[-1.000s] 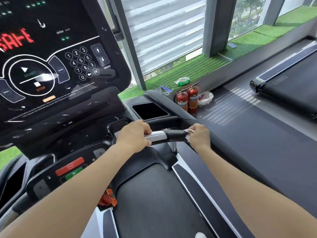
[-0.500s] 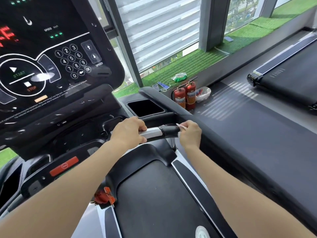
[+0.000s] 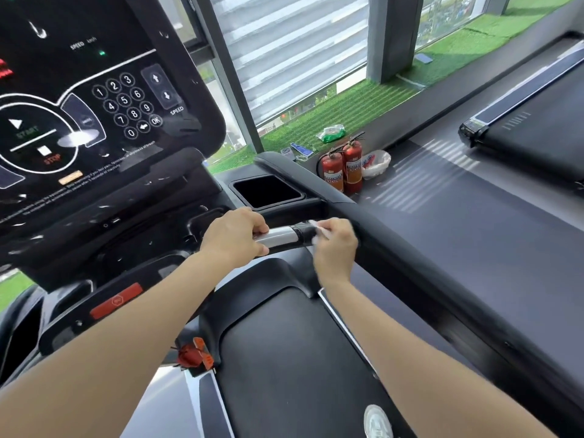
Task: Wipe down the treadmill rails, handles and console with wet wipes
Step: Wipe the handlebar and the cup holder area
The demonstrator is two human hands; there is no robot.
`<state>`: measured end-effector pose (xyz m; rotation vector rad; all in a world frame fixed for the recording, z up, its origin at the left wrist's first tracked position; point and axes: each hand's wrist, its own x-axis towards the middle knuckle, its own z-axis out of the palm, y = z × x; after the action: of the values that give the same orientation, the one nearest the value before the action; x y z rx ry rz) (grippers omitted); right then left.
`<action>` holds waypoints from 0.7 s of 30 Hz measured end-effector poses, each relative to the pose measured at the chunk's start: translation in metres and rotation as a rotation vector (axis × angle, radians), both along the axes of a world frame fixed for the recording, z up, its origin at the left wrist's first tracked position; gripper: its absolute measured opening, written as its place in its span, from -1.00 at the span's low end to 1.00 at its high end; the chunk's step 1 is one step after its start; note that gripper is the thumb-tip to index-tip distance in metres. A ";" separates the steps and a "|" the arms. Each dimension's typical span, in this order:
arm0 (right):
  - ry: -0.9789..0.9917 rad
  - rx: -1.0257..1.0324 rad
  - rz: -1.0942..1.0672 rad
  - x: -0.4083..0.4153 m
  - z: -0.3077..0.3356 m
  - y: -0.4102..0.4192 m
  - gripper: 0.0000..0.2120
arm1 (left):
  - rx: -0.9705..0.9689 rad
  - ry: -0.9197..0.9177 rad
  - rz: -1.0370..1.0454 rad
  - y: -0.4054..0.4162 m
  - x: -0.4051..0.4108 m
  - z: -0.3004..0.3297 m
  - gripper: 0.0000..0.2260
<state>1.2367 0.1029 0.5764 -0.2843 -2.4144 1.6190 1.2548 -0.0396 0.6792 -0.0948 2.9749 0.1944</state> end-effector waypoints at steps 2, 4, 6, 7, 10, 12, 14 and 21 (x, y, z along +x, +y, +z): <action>0.120 0.013 0.127 0.017 0.007 -0.017 -0.89 | -0.002 0.008 -0.001 0.000 0.000 0.000 -0.73; 0.143 0.019 0.144 0.015 0.005 -0.014 -0.90 | 0.001 0.011 -0.002 0.000 0.001 0.000 -0.72; 0.075 0.025 0.069 0.001 -0.003 0.006 -0.88 | 0.001 0.008 -0.002 0.001 0.001 0.000 -0.72; 0.013 0.046 0.022 -0.008 -0.008 0.018 -0.87 | 0.003 0.009 0.000 0.001 0.001 0.001 -0.71; -0.110 0.178 -0.041 -0.020 -0.016 0.036 -0.79 | 0.008 0.015 0.001 0.001 0.001 0.000 -0.71; -0.060 0.219 0.002 -0.014 -0.006 0.022 -0.74 | 0.009 0.020 0.001 0.001 0.001 -0.001 -0.71; 0.061 0.247 0.104 -0.004 0.004 0.002 -0.73 | 0.004 0.024 -0.002 0.001 0.002 0.000 -0.72; 0.043 0.324 0.074 -0.016 -0.018 0.027 -0.74 | 0.012 0.026 -0.006 0.002 0.002 0.000 -0.71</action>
<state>1.2211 0.1303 0.5585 -0.1033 -2.6282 1.2169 1.2572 -0.0381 0.6796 -0.0826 2.9995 0.2142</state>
